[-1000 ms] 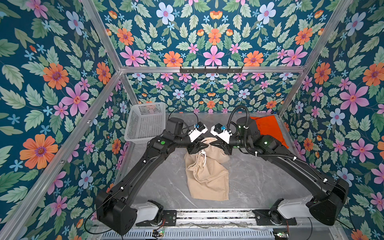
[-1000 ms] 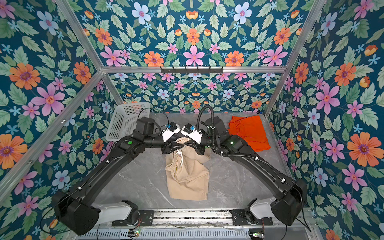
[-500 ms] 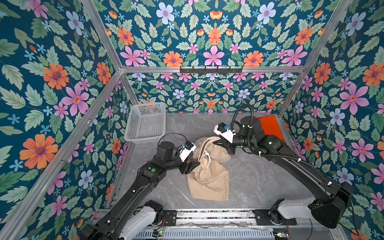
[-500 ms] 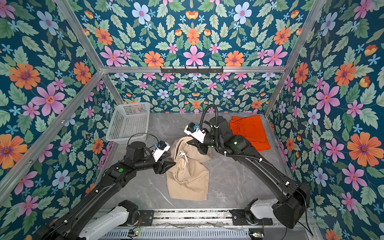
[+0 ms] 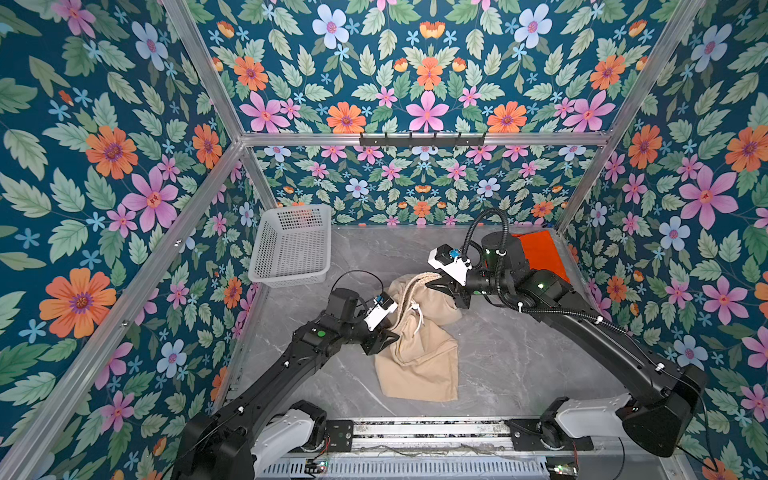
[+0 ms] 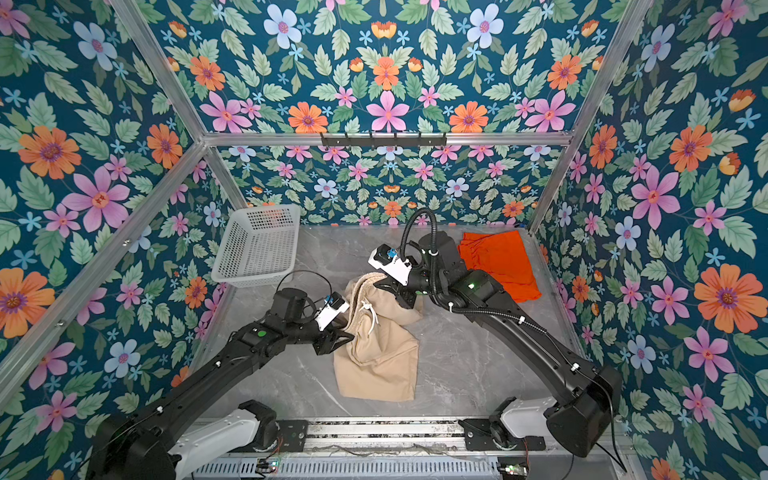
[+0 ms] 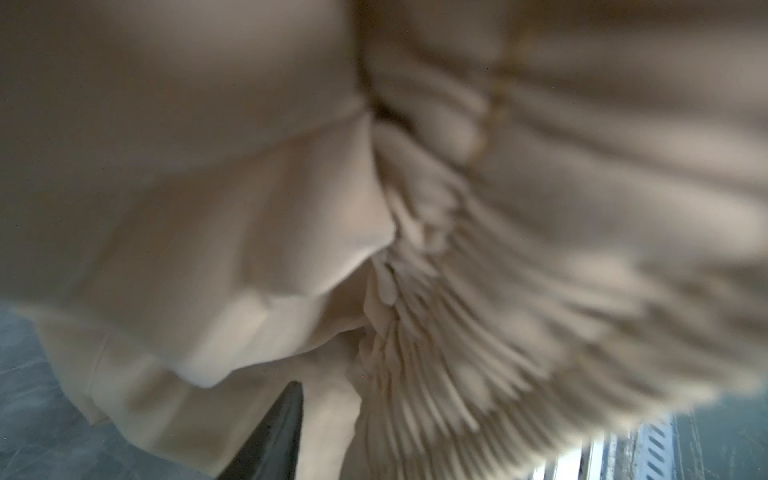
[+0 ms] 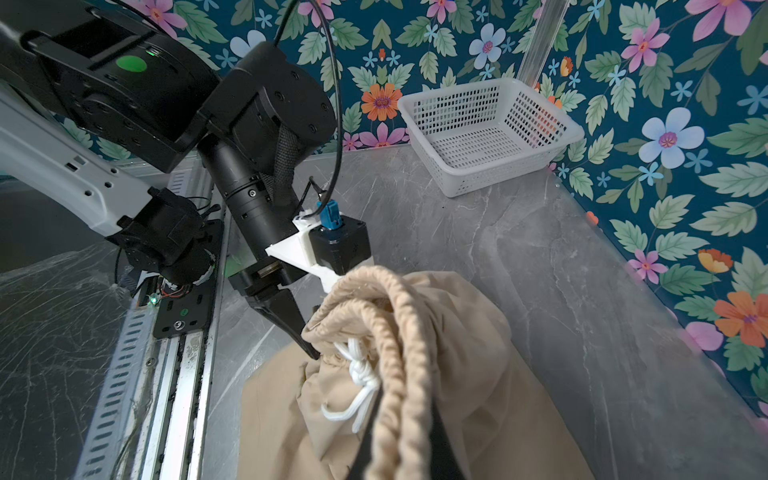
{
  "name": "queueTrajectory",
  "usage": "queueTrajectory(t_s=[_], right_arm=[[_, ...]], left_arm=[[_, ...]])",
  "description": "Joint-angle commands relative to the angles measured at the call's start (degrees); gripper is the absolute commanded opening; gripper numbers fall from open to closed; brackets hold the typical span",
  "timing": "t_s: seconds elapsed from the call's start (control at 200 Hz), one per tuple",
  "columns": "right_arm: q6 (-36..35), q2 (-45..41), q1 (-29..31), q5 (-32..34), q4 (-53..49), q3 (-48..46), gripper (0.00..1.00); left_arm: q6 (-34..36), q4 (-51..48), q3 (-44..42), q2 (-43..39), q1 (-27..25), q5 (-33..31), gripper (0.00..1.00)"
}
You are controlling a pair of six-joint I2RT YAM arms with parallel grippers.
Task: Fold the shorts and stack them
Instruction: 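Lift the waistband with both grippers and spread it apart, then raise the beige shorts by the waistband with both grippers, letting the legs hang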
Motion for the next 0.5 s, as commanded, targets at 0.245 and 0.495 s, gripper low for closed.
queueTrajectory(t_s=[0.245,0.495], right_arm=[[6.13,-2.28,-0.54,5.19,1.45,2.71,0.0],[15.74,-4.88,2.88,4.31,4.73,4.5,0.0]], left_arm=[[-1.14,-12.31,19.46,-4.99,0.0,-28.48,0.0],[10.66,-28.61,49.79,5.78,0.07,-59.37,0.0]])
